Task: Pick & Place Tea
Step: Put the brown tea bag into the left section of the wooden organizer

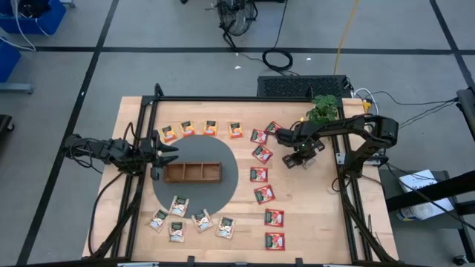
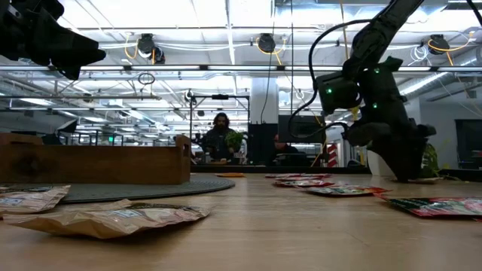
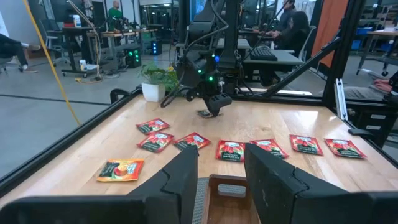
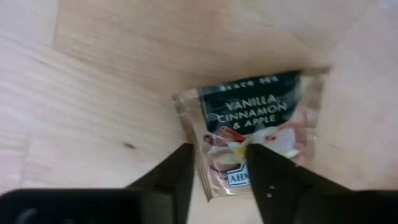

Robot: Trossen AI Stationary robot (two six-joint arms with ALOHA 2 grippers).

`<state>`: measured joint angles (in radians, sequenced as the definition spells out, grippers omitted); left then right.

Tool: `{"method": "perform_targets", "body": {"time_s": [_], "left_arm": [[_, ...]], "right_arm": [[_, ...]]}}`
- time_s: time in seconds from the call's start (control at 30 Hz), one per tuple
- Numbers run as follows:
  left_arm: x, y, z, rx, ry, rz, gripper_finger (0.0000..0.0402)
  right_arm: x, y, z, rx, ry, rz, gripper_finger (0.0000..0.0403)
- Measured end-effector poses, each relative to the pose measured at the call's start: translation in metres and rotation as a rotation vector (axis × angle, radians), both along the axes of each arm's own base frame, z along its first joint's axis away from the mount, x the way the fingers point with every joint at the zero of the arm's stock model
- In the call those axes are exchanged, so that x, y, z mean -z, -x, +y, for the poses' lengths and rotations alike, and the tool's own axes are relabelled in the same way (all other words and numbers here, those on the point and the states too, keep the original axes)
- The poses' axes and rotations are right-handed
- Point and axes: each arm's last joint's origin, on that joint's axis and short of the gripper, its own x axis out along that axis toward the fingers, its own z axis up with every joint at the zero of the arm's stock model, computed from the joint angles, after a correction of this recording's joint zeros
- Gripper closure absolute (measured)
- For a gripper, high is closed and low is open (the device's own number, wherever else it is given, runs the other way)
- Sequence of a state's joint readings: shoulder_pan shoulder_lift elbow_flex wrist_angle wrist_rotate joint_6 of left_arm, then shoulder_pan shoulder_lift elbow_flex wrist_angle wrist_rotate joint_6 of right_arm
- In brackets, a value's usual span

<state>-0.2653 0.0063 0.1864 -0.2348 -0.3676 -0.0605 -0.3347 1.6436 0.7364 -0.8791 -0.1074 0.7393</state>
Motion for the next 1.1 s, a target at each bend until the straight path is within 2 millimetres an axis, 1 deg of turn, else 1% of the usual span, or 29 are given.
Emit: {"method": "perform_targets", "body": {"time_s": [0.17, 0.27, 0.47, 0.57, 0.7, 0.77, 0.9, 1.03, 1.1], "left_arm": [[0.000, 0.000, 0.000, 0.000, 0.000, 0.000, 0.0268], [0.000, 0.000, 0.000, 0.000, 0.000, 0.000, 0.0268], [0.000, 0.000, 0.000, 0.000, 0.000, 0.000, 0.0268], [0.000, 0.000, 0.000, 0.000, 0.000, 0.000, 0.0268], [0.000, 0.000, 0.000, 0.000, 0.000, 0.000, 0.0268], [0.000, 0.000, 0.000, 0.000, 0.000, 0.000, 0.0268], [0.000, 0.000, 0.000, 0.000, 0.000, 0.000, 0.0268], [0.000, 0.000, 0.000, 0.000, 0.001, -0.002, 0.0268], [0.000, 0.000, 0.000, 0.000, 0.001, -0.003, 0.0268]], "right_arm": [[0.000, -0.001, -0.002, 0.006, -0.015, -0.023, 0.0361], [0.000, -0.001, -0.002, -0.013, -0.015, -0.027, 0.0394], [0.000, -0.002, -0.001, -0.049, -0.027, -0.042, 0.0401], [-0.004, -0.007, 0.000, -0.081, -0.005, -0.074, 0.0402], [-0.025, -0.018, 0.002, -0.105, 0.090, -0.185, 0.0402], [-0.037, -0.019, 0.005, -0.107, 0.136, -0.222, 0.0403], [-0.065, -0.025, 0.012, -0.104, 0.252, -0.351, 0.0402], [-0.080, -0.024, 0.023, -0.109, 0.327, -0.418, 0.0402], [-0.086, -0.027, 0.029, -0.131, 0.378, -0.479, 0.0402]]}}
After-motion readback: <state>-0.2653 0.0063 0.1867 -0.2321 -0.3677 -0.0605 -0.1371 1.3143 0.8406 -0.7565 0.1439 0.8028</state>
